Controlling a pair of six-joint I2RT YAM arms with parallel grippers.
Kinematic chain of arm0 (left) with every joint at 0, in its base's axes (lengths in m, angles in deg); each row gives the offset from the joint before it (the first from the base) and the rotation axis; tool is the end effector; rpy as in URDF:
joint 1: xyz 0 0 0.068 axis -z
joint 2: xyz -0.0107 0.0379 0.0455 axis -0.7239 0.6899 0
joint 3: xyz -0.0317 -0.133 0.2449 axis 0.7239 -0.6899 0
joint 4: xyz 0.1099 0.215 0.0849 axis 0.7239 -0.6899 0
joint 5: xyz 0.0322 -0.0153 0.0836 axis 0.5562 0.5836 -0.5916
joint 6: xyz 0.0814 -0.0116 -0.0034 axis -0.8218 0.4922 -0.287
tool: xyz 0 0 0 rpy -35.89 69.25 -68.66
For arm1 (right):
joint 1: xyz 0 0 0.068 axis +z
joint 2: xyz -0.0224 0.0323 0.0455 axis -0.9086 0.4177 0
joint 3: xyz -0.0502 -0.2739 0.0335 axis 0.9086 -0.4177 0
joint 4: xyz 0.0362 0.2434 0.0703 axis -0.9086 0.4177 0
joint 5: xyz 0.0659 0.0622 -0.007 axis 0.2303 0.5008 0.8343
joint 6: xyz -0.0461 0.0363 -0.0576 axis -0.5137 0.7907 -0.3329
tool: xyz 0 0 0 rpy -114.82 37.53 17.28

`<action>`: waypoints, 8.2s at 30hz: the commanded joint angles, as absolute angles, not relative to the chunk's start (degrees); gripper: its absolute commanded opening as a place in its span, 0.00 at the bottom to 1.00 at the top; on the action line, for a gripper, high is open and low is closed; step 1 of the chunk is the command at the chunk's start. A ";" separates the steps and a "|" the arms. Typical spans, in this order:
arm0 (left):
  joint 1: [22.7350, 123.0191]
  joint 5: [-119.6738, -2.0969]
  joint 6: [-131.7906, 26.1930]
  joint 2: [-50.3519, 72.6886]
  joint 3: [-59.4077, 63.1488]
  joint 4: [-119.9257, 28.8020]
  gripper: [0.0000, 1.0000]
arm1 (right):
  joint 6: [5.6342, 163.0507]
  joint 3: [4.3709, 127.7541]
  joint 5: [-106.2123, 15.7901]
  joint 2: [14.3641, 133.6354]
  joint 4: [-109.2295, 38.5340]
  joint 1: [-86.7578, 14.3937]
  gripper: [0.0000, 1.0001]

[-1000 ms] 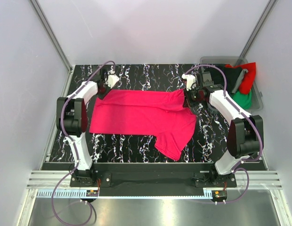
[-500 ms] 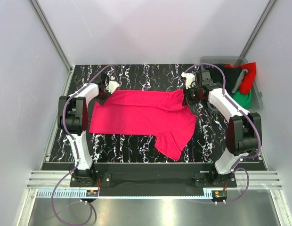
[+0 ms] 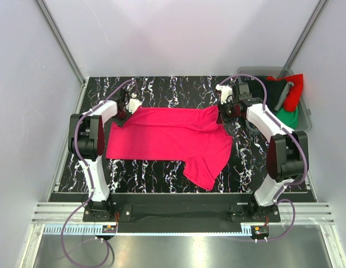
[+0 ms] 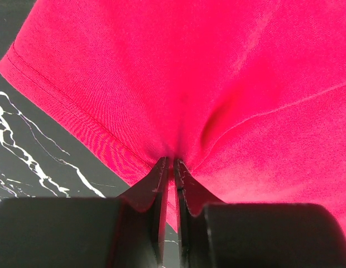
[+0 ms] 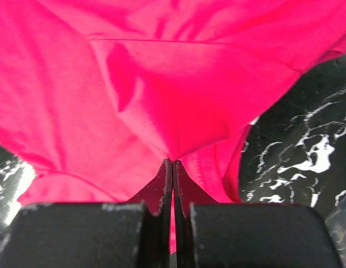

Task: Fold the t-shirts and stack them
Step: Fold the tshirt

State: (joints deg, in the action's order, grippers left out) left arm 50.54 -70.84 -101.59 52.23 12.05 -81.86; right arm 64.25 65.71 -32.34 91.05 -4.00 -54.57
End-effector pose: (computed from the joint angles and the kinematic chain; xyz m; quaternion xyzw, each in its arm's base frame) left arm 0.4257 -0.0288 0.1371 0.3443 0.9197 0.0674 0.1762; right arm 0.3720 0.0960 0.2299 -0.2478 0.9062 0.1631 0.3013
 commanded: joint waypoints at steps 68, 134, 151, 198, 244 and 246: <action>50.33 -72.75 -100.06 52.92 10.38 -82.29 0.11 | -1.13 67.33 -23.67 103.57 -9.49 -45.62 0.50; 50.33 -72.49 -100.85 55.65 14.69 -82.12 0.11 | 17.40 73.21 -42.30 101.63 3.60 -33.93 0.18; 50.33 -73.19 -101.29 54.50 14.17 -82.29 0.11 | 37.80 97.37 -28.69 117.09 22.46 -51.76 0.40; 50.33 -74.42 -100.15 53.80 13.29 -83.17 0.11 | 42.72 118.05 -15.59 134.77 34.63 -56.26 0.40; 50.42 -72.84 -99.36 52.22 13.99 -82.82 0.10 | 49.67 84.30 -9.44 107.18 34.55 -55.55 0.02; 50.42 -72.84 -99.18 52.04 13.90 -82.82 0.10 | 50.02 83.51 -9.35 107.18 34.37 -55.47 0.11</action>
